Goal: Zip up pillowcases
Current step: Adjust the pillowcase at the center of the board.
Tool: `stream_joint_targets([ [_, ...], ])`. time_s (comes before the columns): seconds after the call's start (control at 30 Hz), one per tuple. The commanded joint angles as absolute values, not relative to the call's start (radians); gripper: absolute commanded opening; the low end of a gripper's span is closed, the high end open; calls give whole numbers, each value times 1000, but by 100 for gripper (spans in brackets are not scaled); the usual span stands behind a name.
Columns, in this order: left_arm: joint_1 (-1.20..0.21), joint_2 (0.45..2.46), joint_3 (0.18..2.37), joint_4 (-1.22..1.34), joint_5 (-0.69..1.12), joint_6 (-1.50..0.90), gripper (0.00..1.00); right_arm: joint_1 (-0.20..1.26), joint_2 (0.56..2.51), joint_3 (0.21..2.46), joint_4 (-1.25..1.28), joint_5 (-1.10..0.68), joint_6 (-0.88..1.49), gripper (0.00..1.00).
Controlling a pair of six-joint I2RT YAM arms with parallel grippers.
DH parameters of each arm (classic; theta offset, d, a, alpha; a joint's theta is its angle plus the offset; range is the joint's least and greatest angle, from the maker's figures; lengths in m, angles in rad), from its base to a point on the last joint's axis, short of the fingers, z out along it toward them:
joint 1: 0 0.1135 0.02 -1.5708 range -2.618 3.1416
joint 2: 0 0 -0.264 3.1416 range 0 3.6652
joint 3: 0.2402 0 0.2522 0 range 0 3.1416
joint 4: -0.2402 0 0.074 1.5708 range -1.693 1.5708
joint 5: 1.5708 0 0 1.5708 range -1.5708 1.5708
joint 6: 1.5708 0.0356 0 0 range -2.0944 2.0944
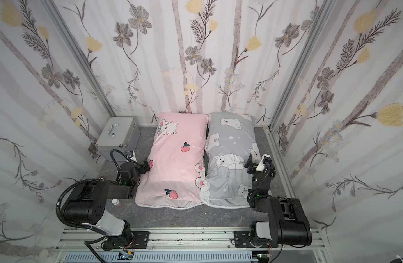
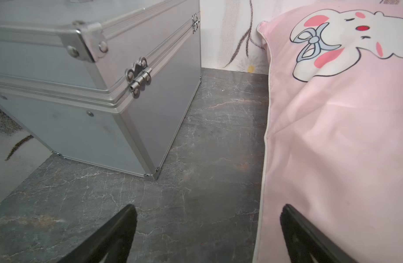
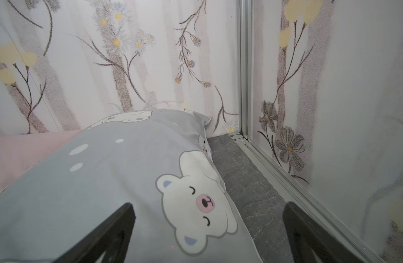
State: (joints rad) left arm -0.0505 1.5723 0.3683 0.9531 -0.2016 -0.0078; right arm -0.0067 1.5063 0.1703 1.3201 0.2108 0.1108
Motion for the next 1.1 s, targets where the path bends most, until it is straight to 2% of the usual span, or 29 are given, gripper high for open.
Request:
stream_joint_targets([
  [0.0,-51,1575,373,962,-198,-6,100,-6,1509,176,1341,202,97,100],
  [0.17,-51,1574,372,961,-198,-6,100,-9,1511,197,1304,88,64,100],
  [0.33,-49,1574,373,956,-191,-7,100,-23,1514,204,1293,46,65,100],
  [0.63,-19,1571,386,926,-124,-23,100,-46,1512,204,1296,16,84,100],
  [0.7,-20,1490,388,865,-138,-23,100,-44,1446,195,1270,72,97,100],
  [0.77,-39,1317,417,684,-205,-29,100,-29,1288,248,1000,135,118,100],
  [0.83,-71,1132,469,498,-286,-111,100,-19,1164,356,699,72,166,100],
  [0.9,-123,1016,546,273,-272,-249,100,34,1088,451,463,13,216,100],
  [0.97,-271,963,590,116,-288,-339,100,136,1049,509,295,7,306,100],
  [1.07,-496,964,575,16,-308,-460,100,333,1056,545,194,32,409,98],
])
